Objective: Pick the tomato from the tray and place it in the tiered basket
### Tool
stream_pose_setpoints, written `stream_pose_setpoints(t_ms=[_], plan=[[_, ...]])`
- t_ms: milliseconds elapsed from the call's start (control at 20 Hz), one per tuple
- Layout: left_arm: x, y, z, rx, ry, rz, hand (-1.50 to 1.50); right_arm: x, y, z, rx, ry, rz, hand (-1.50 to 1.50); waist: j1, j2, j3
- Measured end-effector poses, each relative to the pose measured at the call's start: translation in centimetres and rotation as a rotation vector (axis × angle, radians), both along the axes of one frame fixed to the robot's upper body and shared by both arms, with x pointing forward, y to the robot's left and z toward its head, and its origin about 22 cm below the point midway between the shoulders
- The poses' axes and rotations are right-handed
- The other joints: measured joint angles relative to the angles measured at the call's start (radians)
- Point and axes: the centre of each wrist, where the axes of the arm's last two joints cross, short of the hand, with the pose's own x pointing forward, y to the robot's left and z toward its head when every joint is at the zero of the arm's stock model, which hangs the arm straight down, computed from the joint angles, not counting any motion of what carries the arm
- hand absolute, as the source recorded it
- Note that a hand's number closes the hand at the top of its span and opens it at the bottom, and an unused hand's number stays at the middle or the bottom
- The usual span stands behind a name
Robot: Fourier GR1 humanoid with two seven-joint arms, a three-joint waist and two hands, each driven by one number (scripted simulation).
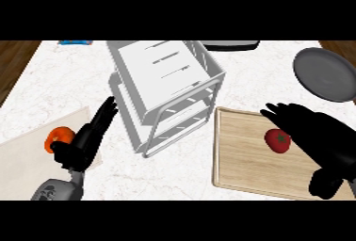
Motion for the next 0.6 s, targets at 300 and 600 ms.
stream_pose_setpoints(t_ms=[300,600], plan=[[0.6,0.3,-0.1,0.008,0.004,0.01,0.0,1.0,-0.4,-3.7,-0.031,0.035,-0.05,-1.5,0.005,0.0,0.002],[0.2,0.3,-0.7,0.005,0.007,0.006,0.0,1.8,-1.1,-6.7,-0.018,0.042,-0.069,-1.5,0.003,0.002,0.0]])
